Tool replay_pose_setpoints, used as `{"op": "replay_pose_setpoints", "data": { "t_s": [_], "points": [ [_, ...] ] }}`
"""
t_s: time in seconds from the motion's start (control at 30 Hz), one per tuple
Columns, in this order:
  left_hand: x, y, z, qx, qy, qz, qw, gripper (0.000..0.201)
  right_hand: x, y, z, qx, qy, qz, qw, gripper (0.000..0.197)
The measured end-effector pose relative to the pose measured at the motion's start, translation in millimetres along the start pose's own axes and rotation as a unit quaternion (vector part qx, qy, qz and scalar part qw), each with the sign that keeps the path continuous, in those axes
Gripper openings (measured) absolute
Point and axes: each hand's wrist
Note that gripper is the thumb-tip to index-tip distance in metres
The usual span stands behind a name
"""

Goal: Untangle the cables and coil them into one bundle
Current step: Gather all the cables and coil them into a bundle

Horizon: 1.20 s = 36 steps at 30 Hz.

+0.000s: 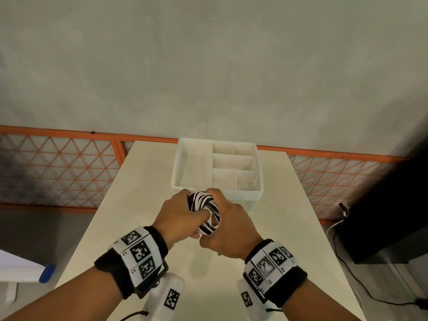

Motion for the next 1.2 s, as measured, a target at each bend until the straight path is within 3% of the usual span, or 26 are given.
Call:
{"op": "replay_pose_setpoints", "data": {
  "t_s": [0.17,0.33,0.67,0.8,0.93,1.0,1.13,1.2],
  "points": [
    [-5,-3,3,0.005,-0.063,0.002,0.998,0.023,-6,-1,3,-0.010,0.103,0.014,0.995,0.106],
    [-2,-4,0,0.009,-0.095,0.022,0.995,0.027,-3,-3,10,0.044,0.114,0.007,0.992,0.078],
    [-7,-2,-4,-0.015,-0.164,0.049,0.985,0.017,-3,-1,15,0.016,0.133,0.006,0.991,0.078],
    [-1,-2,-8,-0.047,-0.113,0.002,0.992,0.014,-1,-2,13,-0.001,0.132,0.002,0.991,0.073],
    [8,-4,-20,-0.142,-0.024,-0.041,0.989,0.013,3,-2,6,-0.025,0.143,0.004,0.989,0.079],
    [7,-6,-22,-0.134,-0.001,-0.036,0.990,0.012,1,-3,4,-0.023,0.156,0.002,0.987,0.085],
    [1,-8,-16,-0.080,0.000,-0.032,0.996,0.018,-2,-2,5,-0.006,0.177,0.011,0.984,0.116],
    [-2,-9,-14,-0.074,0.004,-0.036,0.997,0.021,-1,0,9,0.007,0.192,0.012,0.981,0.107]
  ]
}}
Point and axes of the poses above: each hand's wrist, its own y-axis away from the middle knuckle, its own z-axis out of the palm, x = y × z, and after that the axes turned 6 degrees about y, right-handed
